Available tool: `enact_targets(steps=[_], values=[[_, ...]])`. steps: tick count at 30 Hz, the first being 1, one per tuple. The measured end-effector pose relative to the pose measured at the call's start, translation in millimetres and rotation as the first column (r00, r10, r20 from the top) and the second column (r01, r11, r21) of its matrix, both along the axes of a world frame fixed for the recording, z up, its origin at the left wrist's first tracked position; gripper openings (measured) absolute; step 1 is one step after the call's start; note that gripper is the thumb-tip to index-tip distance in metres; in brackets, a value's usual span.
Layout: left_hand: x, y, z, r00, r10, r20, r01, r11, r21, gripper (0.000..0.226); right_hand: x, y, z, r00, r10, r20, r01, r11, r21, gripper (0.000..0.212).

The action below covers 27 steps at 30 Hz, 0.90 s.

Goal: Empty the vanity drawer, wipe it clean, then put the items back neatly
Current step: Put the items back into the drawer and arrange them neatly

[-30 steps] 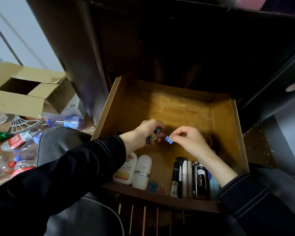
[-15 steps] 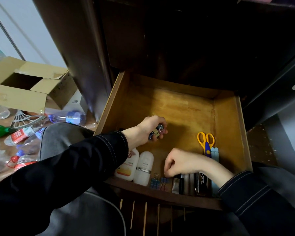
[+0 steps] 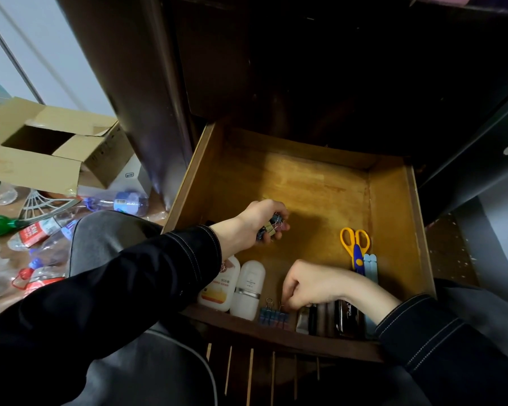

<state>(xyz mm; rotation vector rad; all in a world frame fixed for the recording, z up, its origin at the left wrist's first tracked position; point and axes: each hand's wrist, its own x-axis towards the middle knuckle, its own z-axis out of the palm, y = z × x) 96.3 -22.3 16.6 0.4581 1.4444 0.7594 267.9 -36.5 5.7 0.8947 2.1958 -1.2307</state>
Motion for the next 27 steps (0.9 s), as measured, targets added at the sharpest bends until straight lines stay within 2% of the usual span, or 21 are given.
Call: enact_targets(steps=[6, 9, 11, 13, 15, 16, 17, 20, 27], values=[[-0.2, -0.7, -0.7, 0.998, -0.038, 0.051, 0.038, 0.999, 0.003, 0.013, 2.5, 2.7, -1.4, 1.000, -0.005, 0.007, 0.005, 0.999, -0.039, 0.011], [-0.3, -0.4, 0.7, 0.989, -0.071, 0.129, 0.073, 0.997, -0.013, 0.026, 4.4, 11.3, 3.2, 0.983, -0.180, -0.045, 0.179, 0.984, -0.016, 0.020], [-0.2, 0.2, 1.0, 0.986, -0.076, 0.148, 0.079, 0.997, -0.014, 0.033, 6.3, 21.1, 7.5, 0.910, -0.391, -0.139, 0.406, 0.908, 0.105, 0.026], [0.3, -0.4, 1.0, 0.988, -0.099, 0.116, 0.099, 0.995, 0.006, 0.035, 9.3, 29.2, 12.7, 0.786, -0.536, -0.307, 0.610, 0.754, 0.244, 0.024], [1.7, -1.8, 1.1, 0.986, -0.148, 0.080, 0.146, 0.989, 0.036, 0.034, 10.5, 31.6, 18.0, 0.639, -0.594, -0.489, 0.749, 0.624, 0.221, 0.015], [2.8, -2.7, 1.7, 0.981, -0.178, 0.081, 0.174, 0.984, 0.048, 0.032, 9.9, 31.6, 19.8, 0.584, -0.604, -0.542, 0.782, 0.597, 0.178, 0.011], [4.1, -3.5, 2.7, 0.973, -0.211, 0.093, 0.207, 0.977, 0.058, 0.029, 8.7, 31.1, 20.7, 0.557, -0.606, -0.568, 0.792, 0.593, 0.144, 0.008], [8.3, -4.9, 6.0, 0.944, -0.315, 0.096, 0.307, 0.947, 0.092, 0.019, 5.8, 29.3, 19.4, 0.589, -0.594, -0.548, 0.764, 0.631, 0.135, 0.005], [11.7, -4.2, 3.5, 0.927, -0.375, 0.016, 0.370, 0.919, 0.133, 0.025, 5.0, 31.5, 18.7, 0.510, -0.698, -0.502, 0.813, 0.582, 0.017, 0.009]])
